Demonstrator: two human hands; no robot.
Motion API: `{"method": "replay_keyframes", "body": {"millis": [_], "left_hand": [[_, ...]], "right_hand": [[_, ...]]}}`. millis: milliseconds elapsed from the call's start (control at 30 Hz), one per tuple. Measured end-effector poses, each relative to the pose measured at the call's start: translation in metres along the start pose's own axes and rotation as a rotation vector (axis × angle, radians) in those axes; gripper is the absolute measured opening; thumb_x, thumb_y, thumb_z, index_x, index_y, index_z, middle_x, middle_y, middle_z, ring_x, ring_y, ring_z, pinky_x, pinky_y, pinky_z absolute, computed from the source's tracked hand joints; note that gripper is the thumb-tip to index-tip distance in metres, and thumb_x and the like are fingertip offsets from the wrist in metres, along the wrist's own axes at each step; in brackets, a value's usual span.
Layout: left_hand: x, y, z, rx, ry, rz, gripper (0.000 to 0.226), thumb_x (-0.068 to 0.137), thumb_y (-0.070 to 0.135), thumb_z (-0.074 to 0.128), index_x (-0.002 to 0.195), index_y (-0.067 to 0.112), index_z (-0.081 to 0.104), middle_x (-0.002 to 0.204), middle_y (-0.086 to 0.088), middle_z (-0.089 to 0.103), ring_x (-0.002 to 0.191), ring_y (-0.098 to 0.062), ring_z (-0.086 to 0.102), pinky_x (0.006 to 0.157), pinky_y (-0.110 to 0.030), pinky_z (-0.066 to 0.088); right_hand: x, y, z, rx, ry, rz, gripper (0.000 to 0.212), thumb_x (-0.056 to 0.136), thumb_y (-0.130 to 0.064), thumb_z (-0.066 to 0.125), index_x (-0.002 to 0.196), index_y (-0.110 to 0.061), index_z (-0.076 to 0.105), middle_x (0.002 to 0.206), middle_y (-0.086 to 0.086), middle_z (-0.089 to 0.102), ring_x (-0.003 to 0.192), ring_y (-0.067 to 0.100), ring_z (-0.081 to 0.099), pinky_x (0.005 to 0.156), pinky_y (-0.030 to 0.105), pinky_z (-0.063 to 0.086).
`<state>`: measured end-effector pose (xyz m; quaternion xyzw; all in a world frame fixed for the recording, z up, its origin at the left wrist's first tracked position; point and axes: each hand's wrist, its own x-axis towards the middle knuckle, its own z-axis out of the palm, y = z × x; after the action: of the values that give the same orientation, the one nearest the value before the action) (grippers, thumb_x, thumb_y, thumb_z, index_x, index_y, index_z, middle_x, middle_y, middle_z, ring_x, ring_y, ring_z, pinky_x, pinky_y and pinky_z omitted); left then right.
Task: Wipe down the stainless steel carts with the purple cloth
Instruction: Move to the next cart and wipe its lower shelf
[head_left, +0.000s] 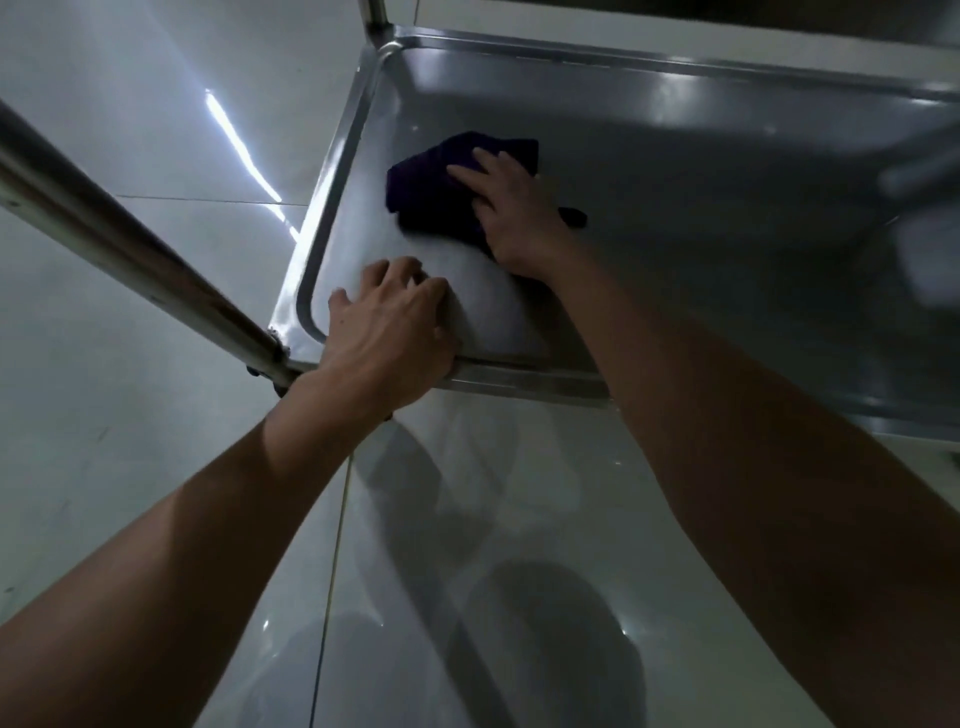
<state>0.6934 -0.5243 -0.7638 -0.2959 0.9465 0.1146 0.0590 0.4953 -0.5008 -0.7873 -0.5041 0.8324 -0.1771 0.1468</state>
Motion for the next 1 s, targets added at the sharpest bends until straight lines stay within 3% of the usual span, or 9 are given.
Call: {"method": "replay_keyframes", "body": {"millis": [167,433,633,833,1000], "left_hand": [[0.016,0.052,0.010,-0.038,0.032,0.115,0.049,0.098,0.041,0.051,0.146,0.031,0.045,0.155,-0.006,0.038,0.145,-0.030,0.029,0.110,-0.062,0.034],[0.011,0.144,0.027,-0.099,0.046,0.278,0.037,0.093,0.036,0.052,0.128,0.031,0.061,0.135,0.000,0.050,0.128,-0.024,0.041,0.100,-0.045,0.039],[-0.013,0.186,0.044,-0.069,-0.031,0.326,0.036,0.093,0.038,0.048,0.124,0.029,0.064,0.129,-0.001,0.053,0.125,-0.025,0.041,0.101,-0.047,0.039],[-0.026,0.189,0.051,-0.016,-0.077,0.316,0.042,0.090,0.038,0.053,0.129,0.027,0.062,0.140,-0.006,0.044,0.139,-0.028,0.031,0.112,-0.055,0.028],[-0.023,0.193,0.037,-0.044,-0.200,0.301,0.050,0.088,0.035,0.057,0.137,0.025,0.055,0.144,-0.006,0.038,0.141,-0.028,0.026,0.110,-0.064,0.029]], "right_hand": [[-0.036,0.075,-0.029,-0.039,0.087,0.129,0.048,0.109,-0.021,0.030,0.156,-0.030,0.029,0.166,0.001,0.015,0.154,0.023,0.009,0.124,0.044,0.012],[-0.125,0.170,-0.069,-0.103,0.108,0.291,0.049,0.109,-0.020,0.030,0.158,-0.023,0.025,0.166,0.009,0.012,0.154,0.030,0.007,0.125,0.038,0.008],[-0.203,0.166,-0.069,-0.153,0.086,0.288,0.049,0.107,-0.016,0.034,0.156,-0.021,0.030,0.165,0.010,0.017,0.153,0.031,0.011,0.124,0.041,0.015],[-0.275,0.134,-0.054,-0.158,0.071,0.314,0.049,0.107,-0.014,0.035,0.155,-0.021,0.033,0.164,0.009,0.022,0.153,0.030,0.013,0.122,0.047,0.020],[-0.276,0.109,-0.074,-0.227,-0.120,0.452,0.055,0.108,-0.027,0.027,0.160,-0.032,0.008,0.168,0.001,-0.003,0.155,0.026,-0.002,0.121,0.052,0.011]]}}
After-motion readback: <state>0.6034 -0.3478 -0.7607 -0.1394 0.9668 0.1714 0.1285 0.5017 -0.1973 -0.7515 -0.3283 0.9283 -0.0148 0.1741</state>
